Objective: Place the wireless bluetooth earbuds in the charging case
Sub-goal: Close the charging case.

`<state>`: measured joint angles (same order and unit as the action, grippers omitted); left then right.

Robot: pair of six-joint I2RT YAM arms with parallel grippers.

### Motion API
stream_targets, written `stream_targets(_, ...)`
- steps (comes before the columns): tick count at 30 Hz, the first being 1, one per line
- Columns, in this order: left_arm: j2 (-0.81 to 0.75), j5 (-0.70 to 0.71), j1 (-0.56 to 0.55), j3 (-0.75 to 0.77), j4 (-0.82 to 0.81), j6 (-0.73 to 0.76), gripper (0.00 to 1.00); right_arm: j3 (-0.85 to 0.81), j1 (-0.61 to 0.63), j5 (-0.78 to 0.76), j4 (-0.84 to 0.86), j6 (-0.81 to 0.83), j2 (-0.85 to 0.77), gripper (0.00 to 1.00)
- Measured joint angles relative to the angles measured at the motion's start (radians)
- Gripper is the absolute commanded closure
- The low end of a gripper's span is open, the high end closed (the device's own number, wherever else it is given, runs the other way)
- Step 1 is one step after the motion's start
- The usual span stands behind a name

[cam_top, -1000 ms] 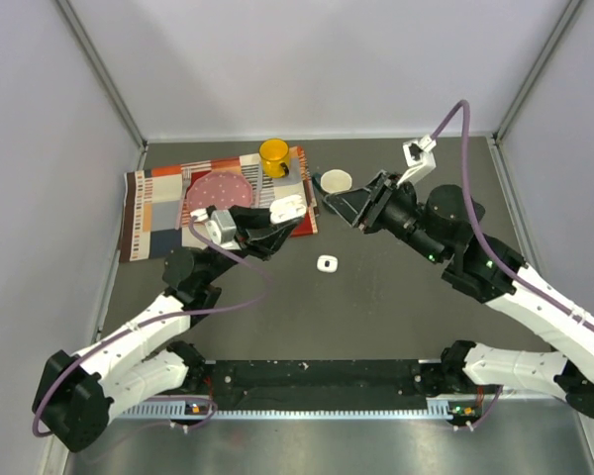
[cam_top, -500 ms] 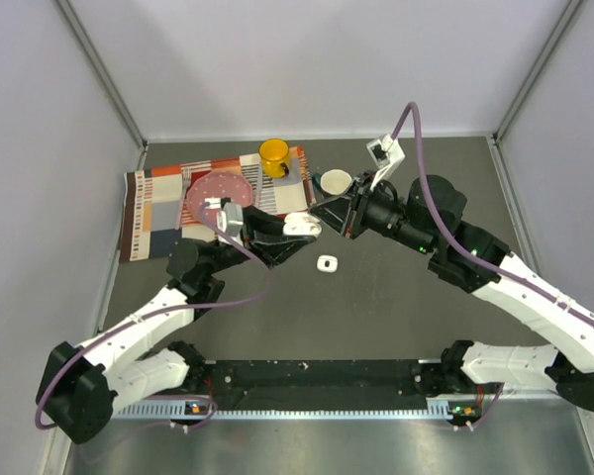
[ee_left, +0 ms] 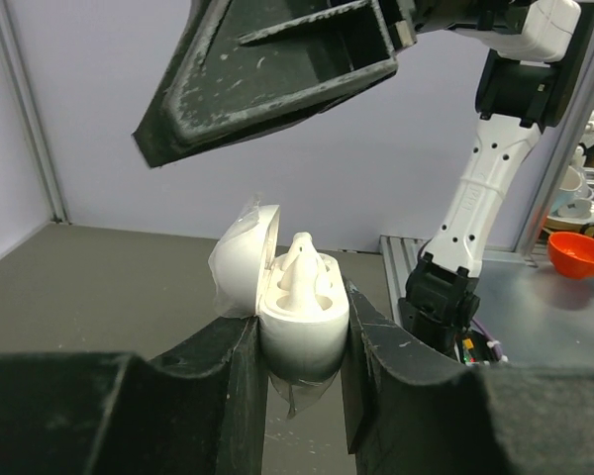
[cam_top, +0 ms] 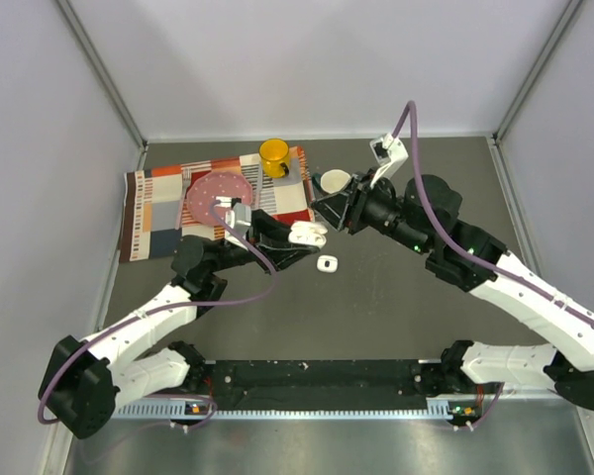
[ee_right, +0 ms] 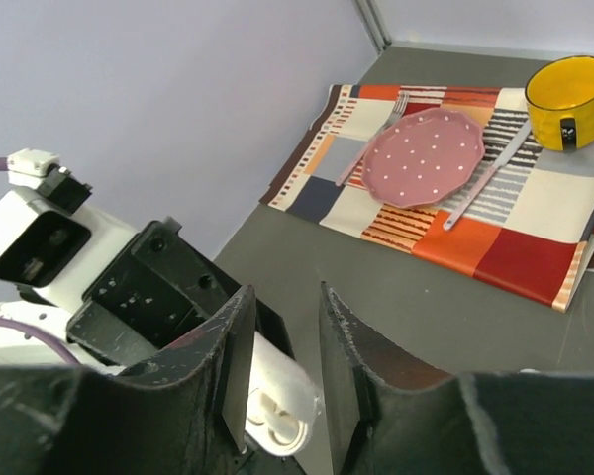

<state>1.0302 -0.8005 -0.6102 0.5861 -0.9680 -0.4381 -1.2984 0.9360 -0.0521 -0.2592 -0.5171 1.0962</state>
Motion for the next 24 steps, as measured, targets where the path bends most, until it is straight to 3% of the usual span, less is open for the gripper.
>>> stream_targets(3, 0.0, -0.016, 0.0, 0.002, -0.002, -0.011, 1.0, -0.011, 0.0, -0.004, -0.014, -0.008, 0.023, 0.41)
stream_targets(4, 0.0, -0.022, 0.0, 0.002, -0.004, -0.014, 1.0, -0.018, 0.0, -0.003, -0.019, -0.013, 0.037, 0.21)
stream_targets(7, 0.002, -0.03, 0.0, 0.004, -0.007, -0.021, 1.0, -0.023, -0.016, 0.019, -0.026, -0.049, 0.066, 0.01)
stream_targets(15, -0.003, -0.028, 0.0, 0.005, -0.011, -0.019, 1.0, 0.027, -0.204, 0.247, 0.069, -0.277, 0.078, 0.01)
stream_targets(19, -0.013, -0.029, 0.0, 0.005, -0.011, -0.009, 1.0, 0.042, -0.236, 0.324, 0.109, -0.345, 0.081, 0.01)
stream_targets(22, -0.014, -0.029, 0.0, 0.005, -0.011, -0.005, 1.0, 0.148, -0.27, 0.446, 0.316, -0.447, 0.077, 0.01)
stream_targets(24, -0.014, -0.029, 0.0, 0.005, -0.011, -0.005, 1.0, 0.193, -0.286, 0.473, 0.335, -0.487, 0.085, 0.01)
